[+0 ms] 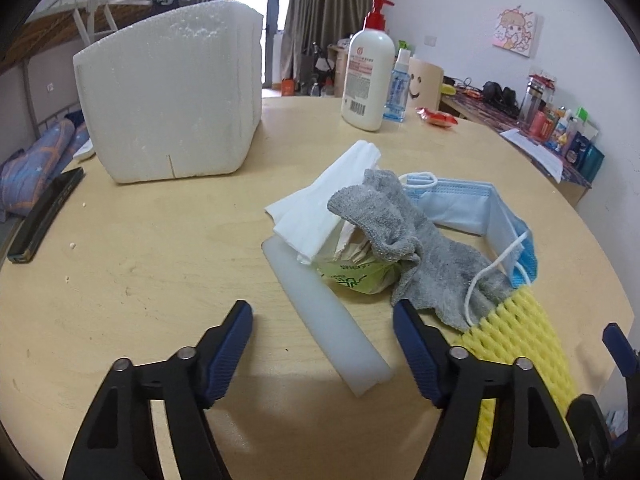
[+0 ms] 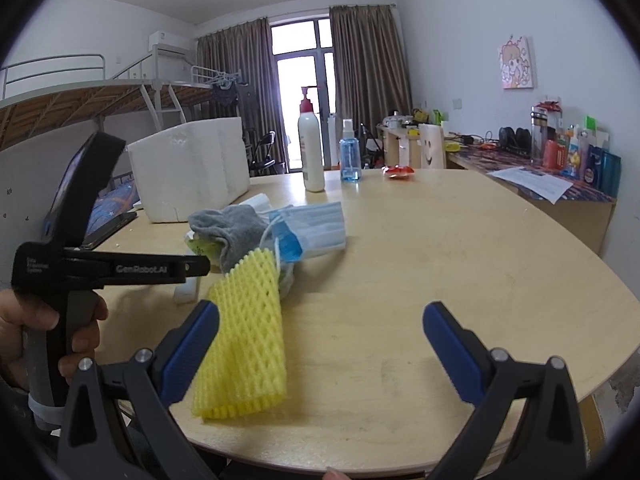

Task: Organize soft objects

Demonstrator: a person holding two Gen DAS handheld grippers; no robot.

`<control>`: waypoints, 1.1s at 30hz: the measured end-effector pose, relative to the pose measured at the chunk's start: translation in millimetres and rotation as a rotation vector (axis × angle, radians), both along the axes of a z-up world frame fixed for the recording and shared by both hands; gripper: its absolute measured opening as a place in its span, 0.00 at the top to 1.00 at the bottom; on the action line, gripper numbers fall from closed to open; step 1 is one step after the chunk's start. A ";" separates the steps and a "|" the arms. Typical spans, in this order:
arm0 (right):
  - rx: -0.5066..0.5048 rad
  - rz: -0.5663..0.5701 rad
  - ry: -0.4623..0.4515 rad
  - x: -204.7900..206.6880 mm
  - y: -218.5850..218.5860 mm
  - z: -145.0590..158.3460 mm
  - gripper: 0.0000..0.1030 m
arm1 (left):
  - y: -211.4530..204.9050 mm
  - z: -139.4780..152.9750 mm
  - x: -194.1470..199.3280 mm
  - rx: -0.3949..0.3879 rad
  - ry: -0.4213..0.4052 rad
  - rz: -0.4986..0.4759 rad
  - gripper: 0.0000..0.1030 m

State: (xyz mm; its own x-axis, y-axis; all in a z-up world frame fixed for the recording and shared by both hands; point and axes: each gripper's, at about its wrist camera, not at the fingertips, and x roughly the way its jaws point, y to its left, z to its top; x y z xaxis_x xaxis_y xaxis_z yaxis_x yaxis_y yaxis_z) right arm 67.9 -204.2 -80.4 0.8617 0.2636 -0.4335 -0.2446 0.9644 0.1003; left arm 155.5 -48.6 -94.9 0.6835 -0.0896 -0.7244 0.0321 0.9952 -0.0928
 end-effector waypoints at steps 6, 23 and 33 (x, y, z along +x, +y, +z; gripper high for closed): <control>0.019 0.019 -0.007 -0.5 -1.9 -0.5 0.00 | -4.7 -3.5 4.6 0.027 0.023 0.032 0.53; 0.016 0.069 0.013 3.4 4.6 -2.6 0.00 | -10.2 -0.7 7.3 0.059 0.006 0.040 0.81; -0.009 0.121 0.050 6.8 20.1 -3.6 0.00 | 7.2 3.3 -6.0 0.057 -0.037 0.020 0.83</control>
